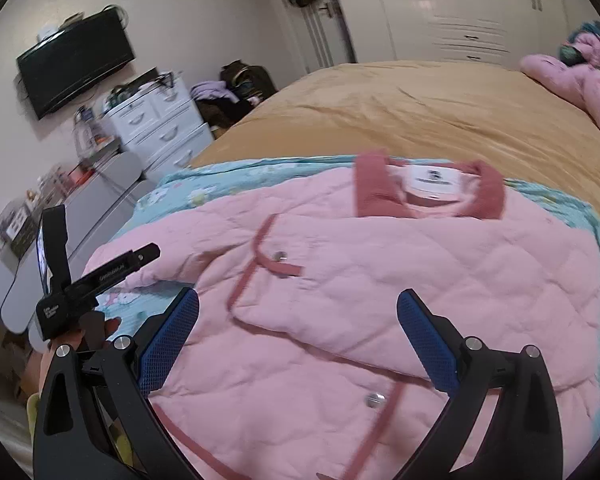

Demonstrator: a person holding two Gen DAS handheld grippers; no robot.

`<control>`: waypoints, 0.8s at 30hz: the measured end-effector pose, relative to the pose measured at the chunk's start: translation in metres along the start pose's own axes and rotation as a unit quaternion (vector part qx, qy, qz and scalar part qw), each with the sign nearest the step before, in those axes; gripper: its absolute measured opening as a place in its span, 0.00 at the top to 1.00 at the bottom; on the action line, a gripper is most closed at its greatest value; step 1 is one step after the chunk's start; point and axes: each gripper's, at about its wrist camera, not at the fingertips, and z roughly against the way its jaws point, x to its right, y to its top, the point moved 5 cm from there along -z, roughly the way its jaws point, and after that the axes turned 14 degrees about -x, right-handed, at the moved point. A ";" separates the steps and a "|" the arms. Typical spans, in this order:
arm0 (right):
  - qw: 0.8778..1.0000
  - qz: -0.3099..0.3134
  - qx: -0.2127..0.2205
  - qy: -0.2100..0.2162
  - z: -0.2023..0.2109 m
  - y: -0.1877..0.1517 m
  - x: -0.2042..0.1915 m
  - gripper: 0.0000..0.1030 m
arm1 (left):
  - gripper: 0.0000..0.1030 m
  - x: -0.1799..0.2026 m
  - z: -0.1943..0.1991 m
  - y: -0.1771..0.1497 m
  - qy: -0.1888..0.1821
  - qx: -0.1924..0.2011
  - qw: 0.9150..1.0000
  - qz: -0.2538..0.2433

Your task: Fold large clothes

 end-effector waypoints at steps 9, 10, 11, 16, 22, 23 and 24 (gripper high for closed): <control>0.998 0.057 -0.016 0.022 -0.032 0.016 -0.064 0.04 | 0.09 -0.071 0.004 0.011 0.002 0.008 0.996 0.087; 0.998 0.064 -0.020 0.021 -0.038 0.017 -0.071 0.04 | 0.09 -0.079 0.002 0.011 0.000 0.006 0.995 0.097; 0.997 0.067 -0.022 0.019 -0.041 0.018 -0.076 0.04 | 0.09 -0.083 0.002 0.010 -0.004 0.005 0.995 0.104; 0.995 0.084 -0.042 0.028 -0.067 0.022 -0.101 0.04 | 0.09 -0.110 -0.002 0.009 -0.011 0.002 0.991 0.136; 0.990 0.110 -0.073 0.040 -0.105 0.024 -0.136 0.04 | 0.09 -0.140 -0.004 0.008 -0.020 0.002 0.984 0.180; 0.990 0.113 -0.077 0.042 -0.110 0.024 -0.140 0.04 | 0.09 -0.144 -0.005 0.008 -0.021 0.002 0.983 0.185; 0.989 0.115 -0.081 0.045 -0.115 0.024 -0.144 0.04 | 0.09 -0.148 -0.006 0.008 -0.024 0.003 0.982 0.190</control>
